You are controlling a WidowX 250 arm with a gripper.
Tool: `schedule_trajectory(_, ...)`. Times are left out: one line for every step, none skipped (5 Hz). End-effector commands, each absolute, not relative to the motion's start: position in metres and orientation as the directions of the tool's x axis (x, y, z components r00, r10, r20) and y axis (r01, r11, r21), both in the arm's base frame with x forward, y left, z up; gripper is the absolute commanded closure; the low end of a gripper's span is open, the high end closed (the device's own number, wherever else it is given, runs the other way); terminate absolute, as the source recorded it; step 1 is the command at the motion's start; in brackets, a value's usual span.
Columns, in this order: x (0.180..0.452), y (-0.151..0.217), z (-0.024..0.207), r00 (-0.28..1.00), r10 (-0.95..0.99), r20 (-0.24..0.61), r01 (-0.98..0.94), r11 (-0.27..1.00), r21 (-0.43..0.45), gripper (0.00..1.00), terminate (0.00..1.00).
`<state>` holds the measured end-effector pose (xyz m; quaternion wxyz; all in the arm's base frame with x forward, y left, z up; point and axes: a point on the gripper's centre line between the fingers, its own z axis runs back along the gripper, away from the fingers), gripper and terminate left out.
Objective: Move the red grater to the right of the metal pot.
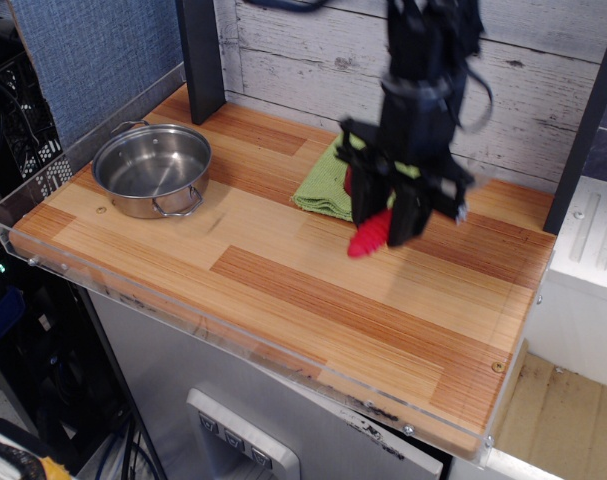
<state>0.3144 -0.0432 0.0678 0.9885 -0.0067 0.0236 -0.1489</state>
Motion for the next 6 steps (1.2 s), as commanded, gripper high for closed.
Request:
schedule_trajectory(0.290,0.022,0.105,0.981,-0.190,0.025,0.190,0.982,0.007,1.00,0.00)
schedule_trajectory(0.278,0.060,0.095,0.995,-0.103,-0.003,0.103,0.994,0.032,1.00,0.00)
schedule_trajectory(0.274,0.087,0.083,0.998,-0.051,-0.033,0.053,0.997,0.065,1.00,0.00)
schedule_trajectory(0.273,0.110,0.074,0.998,0.002,-0.067,0.005,0.995,0.103,1.00,0.00)
schedule_trajectory(0.277,0.123,0.061,0.995,0.028,-0.092,-0.019,0.995,0.103,1.00,0.00)
schedule_trajectory(0.281,0.122,0.050,0.992,0.022,-0.124,-0.008,0.994,0.109,1.00,0.00)
